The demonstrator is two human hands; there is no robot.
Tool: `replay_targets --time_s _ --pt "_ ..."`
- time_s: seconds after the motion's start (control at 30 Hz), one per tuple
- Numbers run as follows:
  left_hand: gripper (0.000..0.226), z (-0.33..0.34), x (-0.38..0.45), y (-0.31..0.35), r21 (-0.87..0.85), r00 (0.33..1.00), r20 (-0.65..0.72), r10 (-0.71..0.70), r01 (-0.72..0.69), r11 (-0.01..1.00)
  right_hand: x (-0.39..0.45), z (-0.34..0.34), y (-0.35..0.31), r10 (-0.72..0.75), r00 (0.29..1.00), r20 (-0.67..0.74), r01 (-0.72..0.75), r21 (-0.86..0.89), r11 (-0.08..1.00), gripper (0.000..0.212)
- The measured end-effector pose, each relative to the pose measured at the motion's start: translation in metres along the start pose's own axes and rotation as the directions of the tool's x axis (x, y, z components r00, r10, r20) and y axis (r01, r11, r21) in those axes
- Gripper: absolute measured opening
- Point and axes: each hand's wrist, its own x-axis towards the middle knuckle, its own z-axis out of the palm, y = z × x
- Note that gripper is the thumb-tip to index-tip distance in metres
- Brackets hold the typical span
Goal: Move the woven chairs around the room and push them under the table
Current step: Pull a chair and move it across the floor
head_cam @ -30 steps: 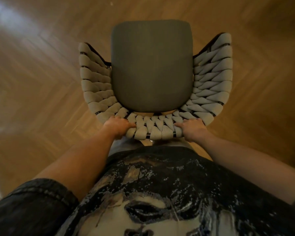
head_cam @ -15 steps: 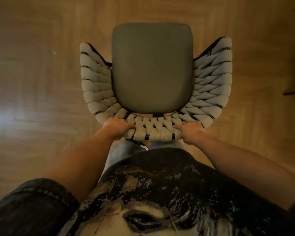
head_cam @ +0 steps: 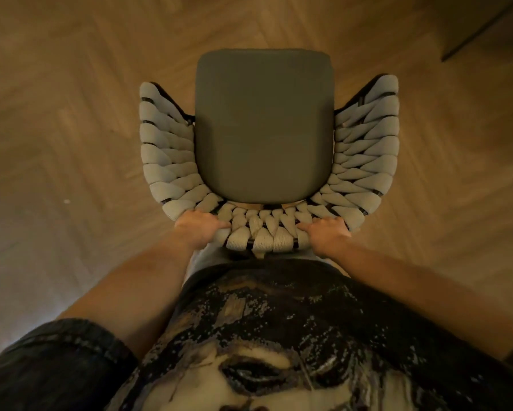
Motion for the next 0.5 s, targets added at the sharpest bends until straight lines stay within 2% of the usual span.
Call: replay_targets --time_s 0.3,0.5 --pt "0.081 -0.029 0.016 -0.028 0.204 0.995 0.034 0.096 -0.101 0.974 -0.008 0.021 -0.028 0.089 0.996 -0.003 -0.085 0.250 0.964 0.074" --pt "0.075 -0.033 0.018 -0.039 0.307 0.986 -0.081 0.144 -0.113 0.945 -0.008 0.024 -0.046 0.144 0.990 -0.002 -0.135 0.340 0.931 0.076"
